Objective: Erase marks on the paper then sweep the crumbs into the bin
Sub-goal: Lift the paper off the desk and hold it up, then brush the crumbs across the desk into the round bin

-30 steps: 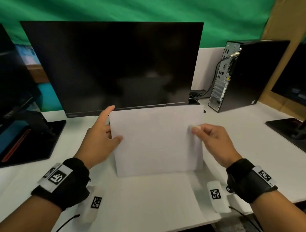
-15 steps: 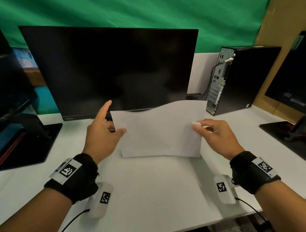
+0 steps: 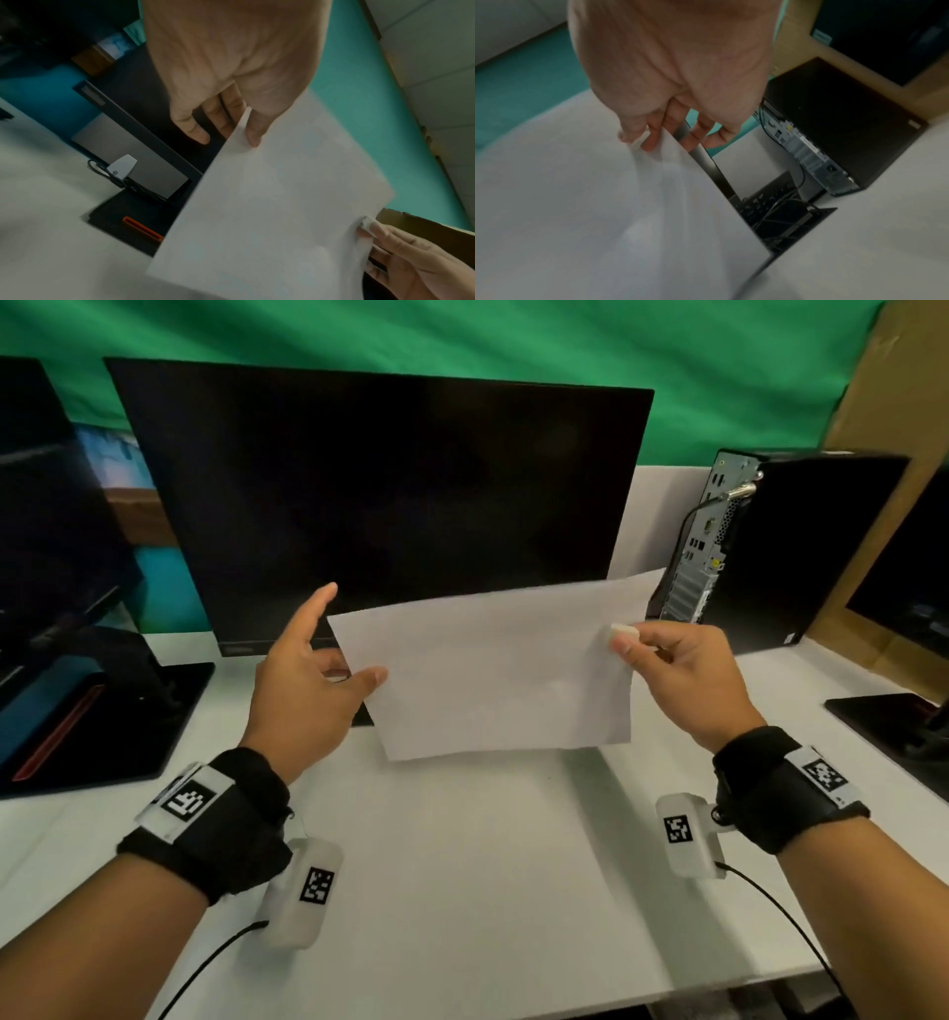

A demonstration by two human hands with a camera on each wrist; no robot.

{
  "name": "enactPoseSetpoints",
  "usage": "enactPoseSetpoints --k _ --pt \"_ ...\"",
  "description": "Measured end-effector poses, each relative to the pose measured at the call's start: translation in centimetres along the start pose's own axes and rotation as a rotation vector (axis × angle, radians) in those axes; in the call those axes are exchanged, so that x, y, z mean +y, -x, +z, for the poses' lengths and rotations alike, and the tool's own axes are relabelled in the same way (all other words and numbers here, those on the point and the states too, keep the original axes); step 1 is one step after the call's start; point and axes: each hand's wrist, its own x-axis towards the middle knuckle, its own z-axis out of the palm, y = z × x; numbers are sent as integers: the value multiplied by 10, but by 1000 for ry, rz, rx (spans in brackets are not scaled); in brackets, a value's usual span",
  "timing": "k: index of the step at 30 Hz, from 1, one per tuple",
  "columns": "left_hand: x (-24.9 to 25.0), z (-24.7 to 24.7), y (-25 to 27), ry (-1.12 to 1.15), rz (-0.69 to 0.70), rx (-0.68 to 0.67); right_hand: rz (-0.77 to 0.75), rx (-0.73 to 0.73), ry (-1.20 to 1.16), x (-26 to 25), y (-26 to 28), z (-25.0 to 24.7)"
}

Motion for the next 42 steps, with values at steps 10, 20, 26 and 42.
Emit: enactPoseSetpoints --k 10,20,26,42 --pt "-50 -77 18 202 -279 148 -158 74 244 -64 12 109" --pt "-119 -175 88 108 -582 282 67 -967 223 -114 42 279" --pt "-128 -191 107 33 -672 390 97 -1108 312 -126 54 347" --pt "-51 -78 114 -663 -346 -320 408 -818 -158 -92 72 147"
